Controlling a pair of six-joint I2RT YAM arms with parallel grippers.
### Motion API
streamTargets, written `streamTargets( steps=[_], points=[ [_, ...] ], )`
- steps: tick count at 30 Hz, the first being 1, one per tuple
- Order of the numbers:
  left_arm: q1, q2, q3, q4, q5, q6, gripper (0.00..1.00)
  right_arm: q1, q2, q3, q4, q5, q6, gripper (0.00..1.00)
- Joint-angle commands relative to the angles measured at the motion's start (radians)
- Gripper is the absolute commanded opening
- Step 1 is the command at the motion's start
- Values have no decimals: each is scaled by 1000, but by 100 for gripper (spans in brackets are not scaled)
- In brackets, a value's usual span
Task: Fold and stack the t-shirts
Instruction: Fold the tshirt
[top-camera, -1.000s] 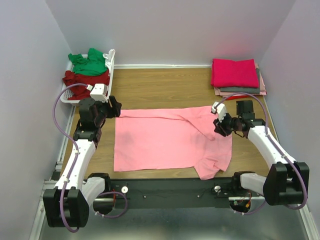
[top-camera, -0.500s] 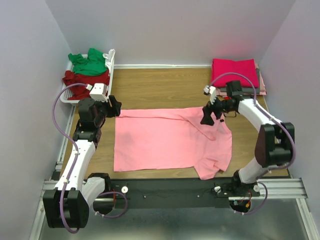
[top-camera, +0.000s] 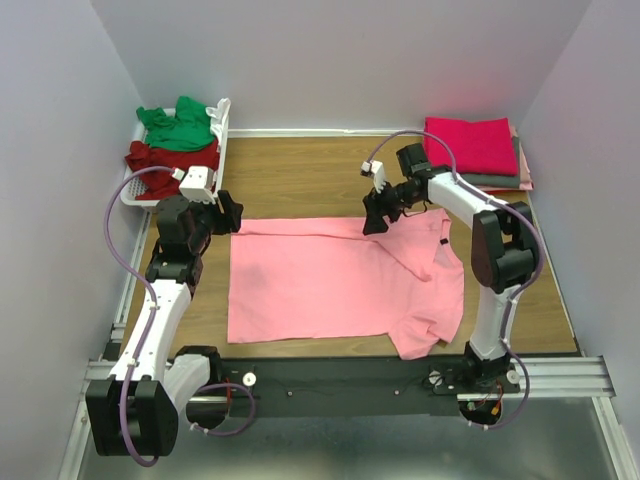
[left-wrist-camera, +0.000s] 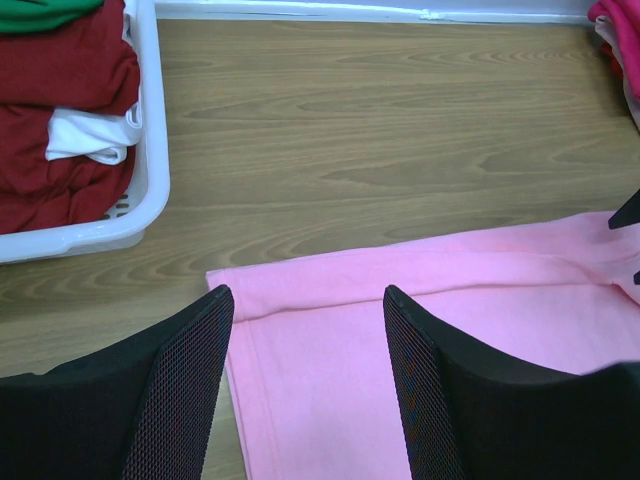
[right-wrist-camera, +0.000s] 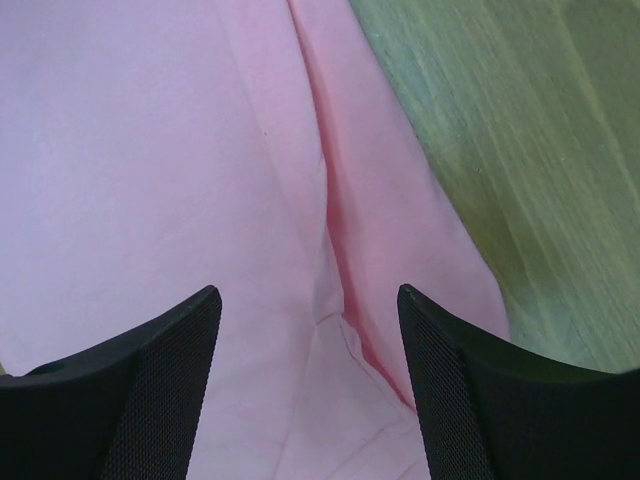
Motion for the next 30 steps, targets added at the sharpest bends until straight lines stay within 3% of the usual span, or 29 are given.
streamTargets(
  steps=[1, 7, 30],
  points=[
    [5, -9, 0, 18, 18, 8, 69, 30, 36, 29, -23, 81, 38, 77],
    [5, -12, -1, 21, 27, 5, 69, 41, 63, 40, -25, 140, 46, 71],
    [5, -13, -1, 26, 29, 5, 69, 68, 98, 51, -23, 176, 55, 61]
  ],
)
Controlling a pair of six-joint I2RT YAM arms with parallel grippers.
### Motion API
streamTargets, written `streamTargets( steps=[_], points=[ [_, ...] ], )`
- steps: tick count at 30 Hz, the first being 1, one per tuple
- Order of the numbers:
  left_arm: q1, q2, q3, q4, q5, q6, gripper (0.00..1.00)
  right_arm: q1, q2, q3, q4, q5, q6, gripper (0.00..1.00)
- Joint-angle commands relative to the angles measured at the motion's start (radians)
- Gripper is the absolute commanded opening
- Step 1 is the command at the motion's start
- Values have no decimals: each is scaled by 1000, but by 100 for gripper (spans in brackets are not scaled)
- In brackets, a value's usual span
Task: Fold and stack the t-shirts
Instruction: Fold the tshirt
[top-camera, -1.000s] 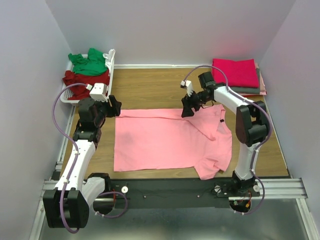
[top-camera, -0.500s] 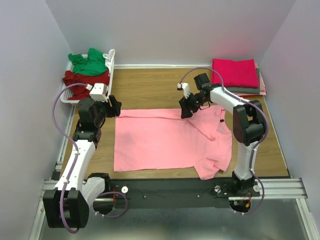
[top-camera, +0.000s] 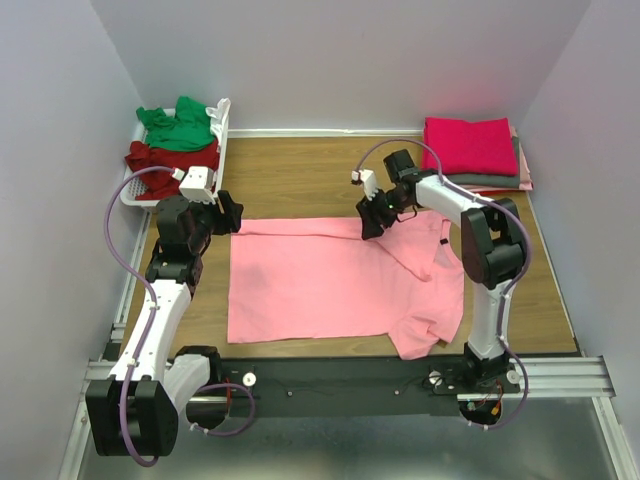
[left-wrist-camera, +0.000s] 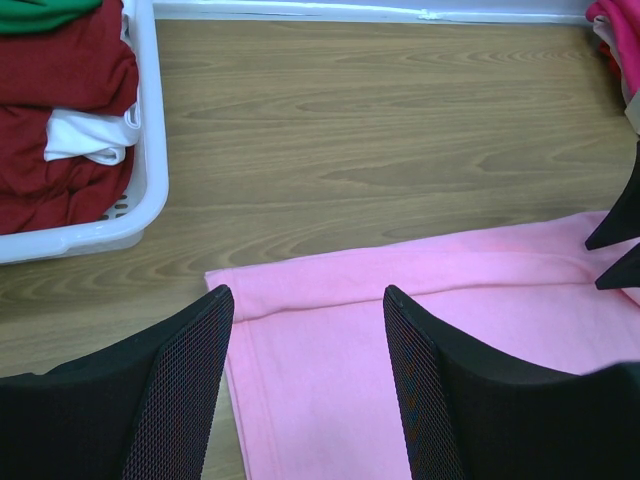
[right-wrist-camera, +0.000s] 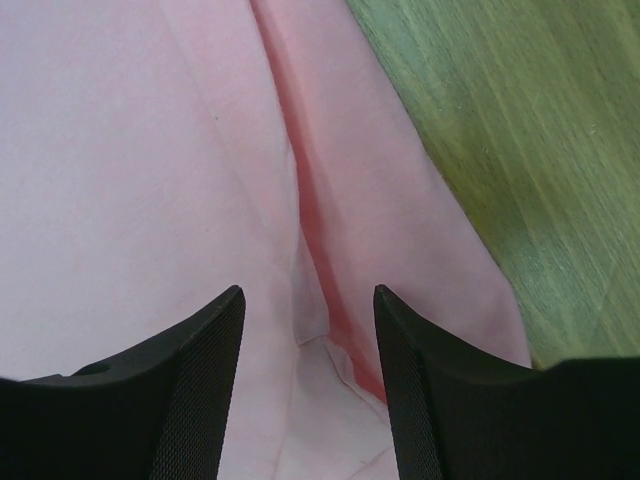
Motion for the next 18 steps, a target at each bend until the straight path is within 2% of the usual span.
streamTargets(
  steps=[1, 6, 9, 12, 13, 18],
  points=[
    [5, -12, -2, 23, 27, 5, 69, 15, 29, 32, -12, 32, 13, 61],
    [5, -14, -2, 25, 27, 5, 69, 22, 39, 38, -12, 42, 13, 57],
    [5, -12, -3, 23, 26, 3, 69, 23, 38, 37, -14, 46, 11, 50],
    [5, -12, -3, 25, 26, 3, 69, 23, 15, 24, -14, 46, 7, 40],
    [5, -12, -3, 25, 26, 5, 69, 25, 4, 18, -14, 49, 2, 32],
    [5, -13, -3, 25, 27, 2, 69, 28, -49, -22, -20, 45, -15, 11]
  ],
)
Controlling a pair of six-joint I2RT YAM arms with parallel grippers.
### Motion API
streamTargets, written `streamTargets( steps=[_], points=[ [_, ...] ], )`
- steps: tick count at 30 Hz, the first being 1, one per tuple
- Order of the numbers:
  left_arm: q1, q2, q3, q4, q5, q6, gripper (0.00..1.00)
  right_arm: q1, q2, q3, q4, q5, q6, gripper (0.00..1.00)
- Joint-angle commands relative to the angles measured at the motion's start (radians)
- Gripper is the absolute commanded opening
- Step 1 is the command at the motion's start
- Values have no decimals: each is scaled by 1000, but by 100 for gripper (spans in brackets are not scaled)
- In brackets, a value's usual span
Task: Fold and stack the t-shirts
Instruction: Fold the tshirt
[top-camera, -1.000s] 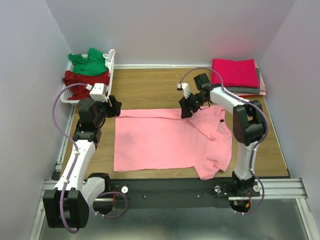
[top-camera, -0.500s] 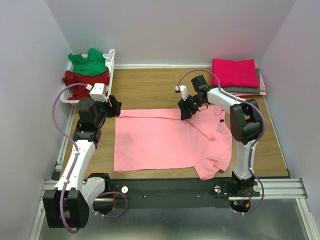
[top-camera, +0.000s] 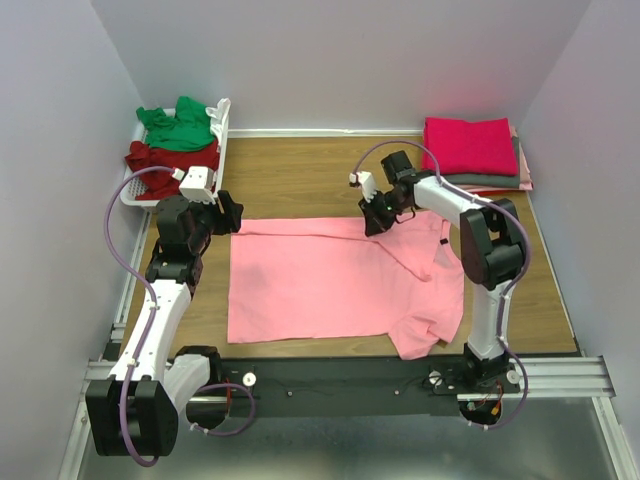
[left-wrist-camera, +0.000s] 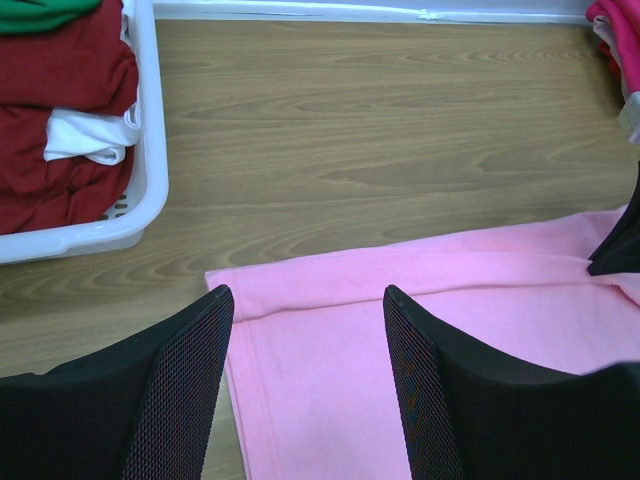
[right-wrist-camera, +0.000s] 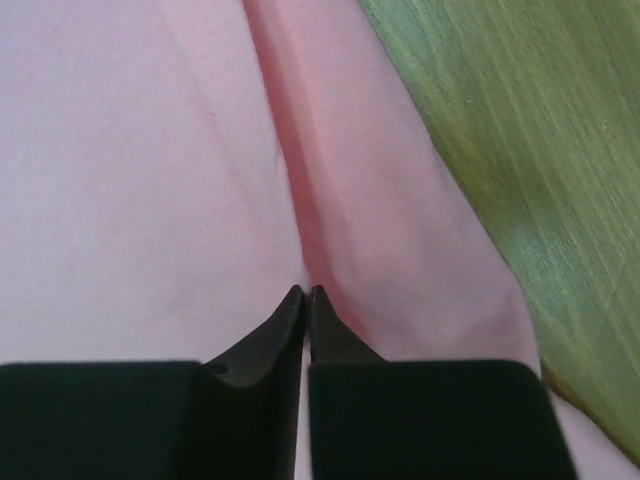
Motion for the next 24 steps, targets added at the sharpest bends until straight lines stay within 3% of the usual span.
streamTargets(
  steps=[1, 10, 16, 24],
  points=[
    [5, -12, -3, 25, 30, 4, 69, 14, -75, -42, -20, 9, -29, 8],
    [5, -4, -5, 26, 36, 4, 69, 35, -107, -113, -36, 4, -86, 6],
    [5, 9, -6, 26, 46, 4, 69, 50, -110, -142, -43, 41, -115, 11],
    [5, 19, -5, 26, 50, 2, 69, 72, -138, -180, -46, 60, -152, 29]
  ],
)
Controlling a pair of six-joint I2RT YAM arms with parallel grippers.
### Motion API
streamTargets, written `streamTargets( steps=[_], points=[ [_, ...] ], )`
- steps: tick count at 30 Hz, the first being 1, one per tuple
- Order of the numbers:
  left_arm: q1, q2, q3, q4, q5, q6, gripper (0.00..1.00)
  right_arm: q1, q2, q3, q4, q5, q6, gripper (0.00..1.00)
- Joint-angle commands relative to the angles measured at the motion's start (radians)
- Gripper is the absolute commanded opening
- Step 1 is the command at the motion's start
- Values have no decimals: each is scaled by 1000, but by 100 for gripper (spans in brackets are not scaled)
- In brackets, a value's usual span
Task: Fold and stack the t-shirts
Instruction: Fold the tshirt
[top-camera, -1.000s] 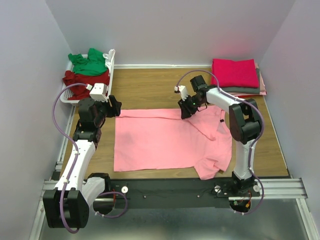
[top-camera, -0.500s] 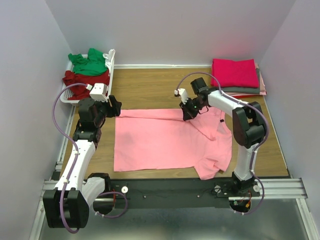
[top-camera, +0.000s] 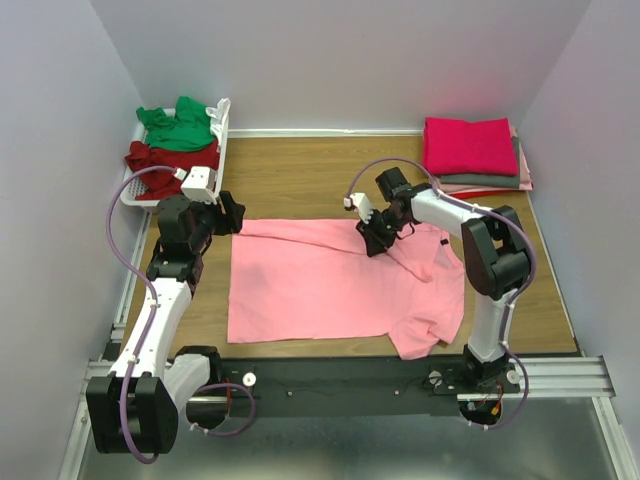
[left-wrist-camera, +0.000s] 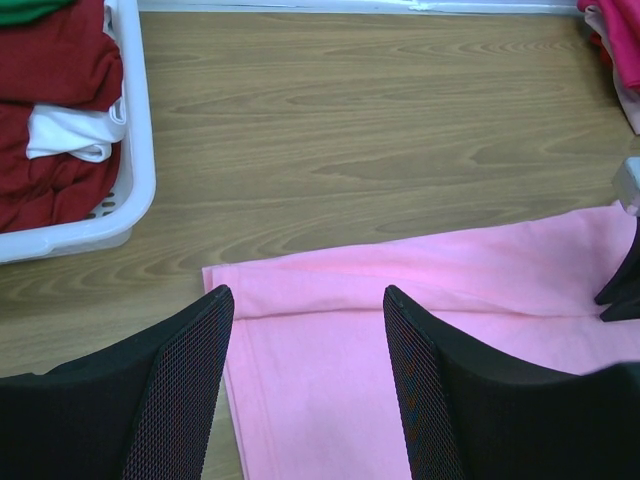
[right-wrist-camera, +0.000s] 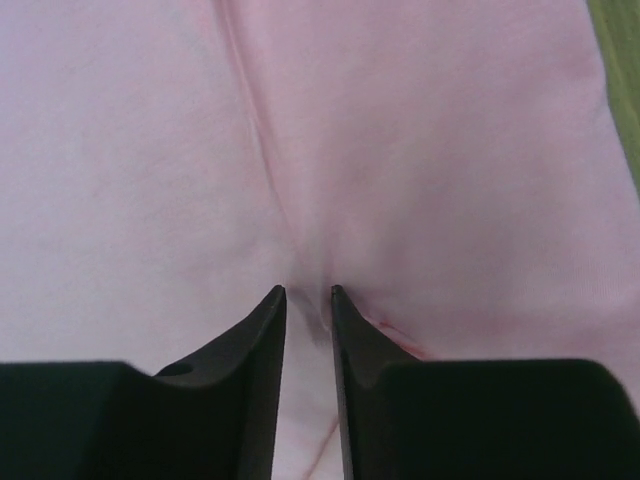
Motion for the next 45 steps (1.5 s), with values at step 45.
streamTargets(
  steps=[45],
  points=[
    [5, -74, -6, 23, -64, 4, 69, 265, 618, 946, -21, -139, 465, 50]
  ],
)
